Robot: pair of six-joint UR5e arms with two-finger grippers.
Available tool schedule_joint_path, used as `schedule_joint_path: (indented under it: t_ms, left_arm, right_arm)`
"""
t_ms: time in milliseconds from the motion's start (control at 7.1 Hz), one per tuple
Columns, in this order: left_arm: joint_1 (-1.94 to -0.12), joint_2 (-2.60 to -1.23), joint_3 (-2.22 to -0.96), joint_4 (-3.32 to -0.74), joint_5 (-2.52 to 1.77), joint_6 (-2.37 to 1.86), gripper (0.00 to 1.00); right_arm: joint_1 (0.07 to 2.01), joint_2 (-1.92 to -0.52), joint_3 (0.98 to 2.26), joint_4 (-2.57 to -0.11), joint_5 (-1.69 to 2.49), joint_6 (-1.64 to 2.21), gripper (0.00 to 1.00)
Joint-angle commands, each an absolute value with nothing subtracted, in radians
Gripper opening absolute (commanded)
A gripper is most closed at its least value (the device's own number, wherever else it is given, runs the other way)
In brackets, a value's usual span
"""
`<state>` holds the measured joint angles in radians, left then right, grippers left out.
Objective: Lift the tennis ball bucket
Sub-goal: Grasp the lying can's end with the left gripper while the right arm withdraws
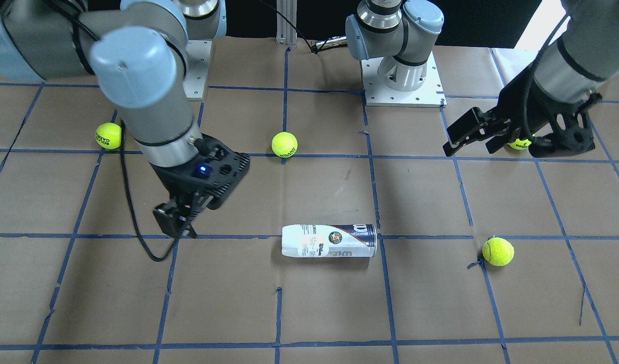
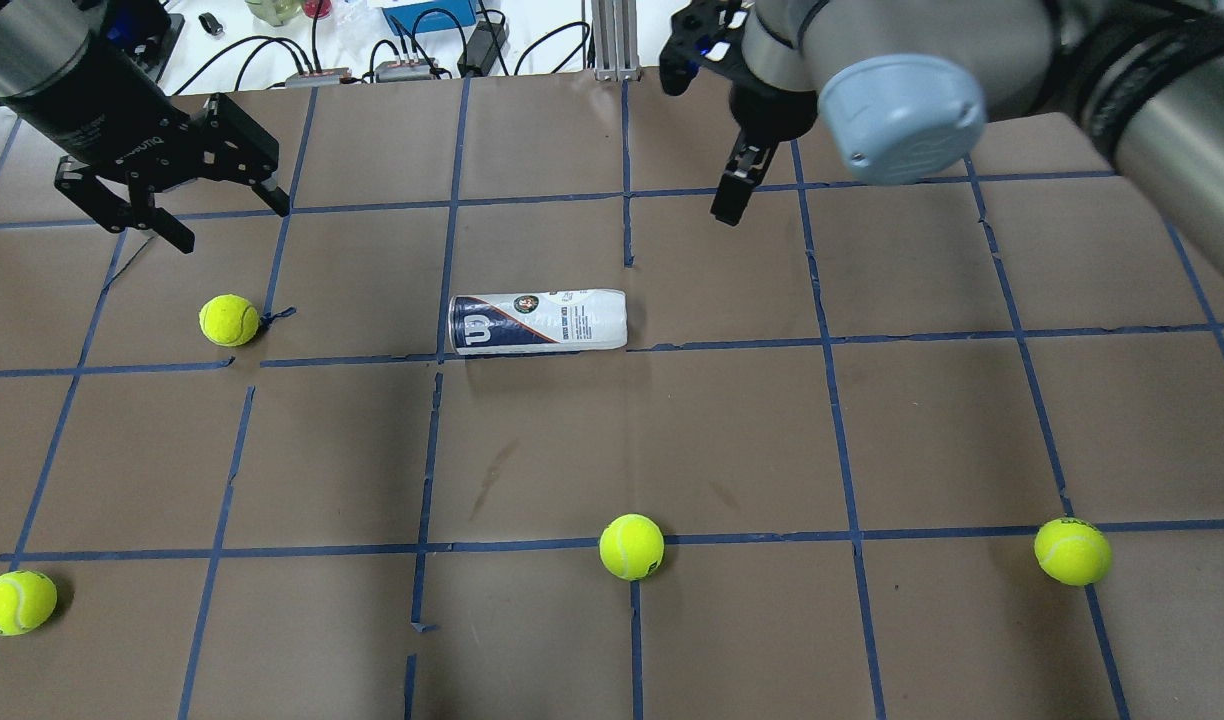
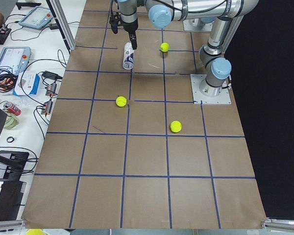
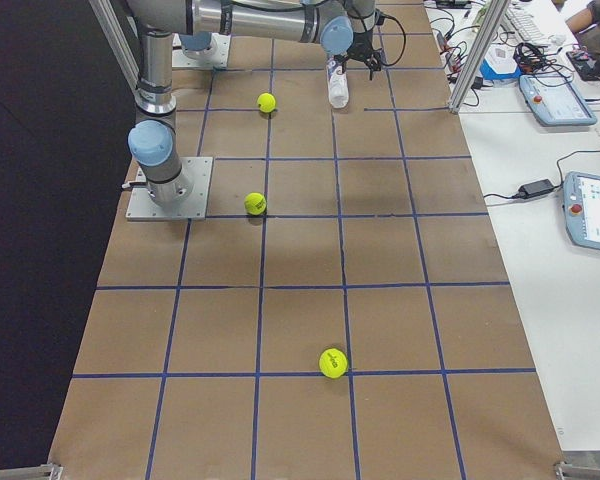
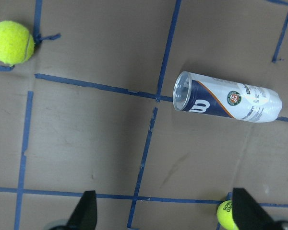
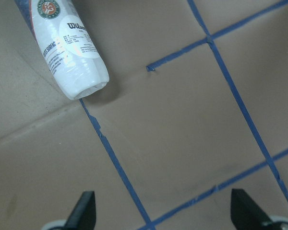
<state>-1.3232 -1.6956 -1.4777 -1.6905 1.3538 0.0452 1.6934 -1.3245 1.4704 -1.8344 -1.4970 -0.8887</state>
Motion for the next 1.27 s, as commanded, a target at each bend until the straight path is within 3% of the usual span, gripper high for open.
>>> schedule_joint_path:
  t_ms: [0,423,705,1128]
  left_arm:
    - [-1.316,-1.883,-1.459,-1.677,1.245,0.119,1.00]
    - [-1.319,-2.049,-1.500,-1.490,1.117,0.349,1.00]
    - [-1.318,-2.054,-1.607,-1.438,1.010,0.474,1.00]
    - [-1.316,-2.072,-1.775,-1.312,0.839,0.476,1.00]
  right_arm:
    - [1.614,-1.426,1.430,-1.666,-1.517,-0.737,1.00]
    - [1.533,-1.508,1.393,-1.454,-1.595,-0.399,1.00]
    - [1.486,-1.566,1.413,-1.379,-1.574,-0.376,1.00]
    - [1.496,-1.549,1.414,-1.370,-1.503,-0.036,1.00]
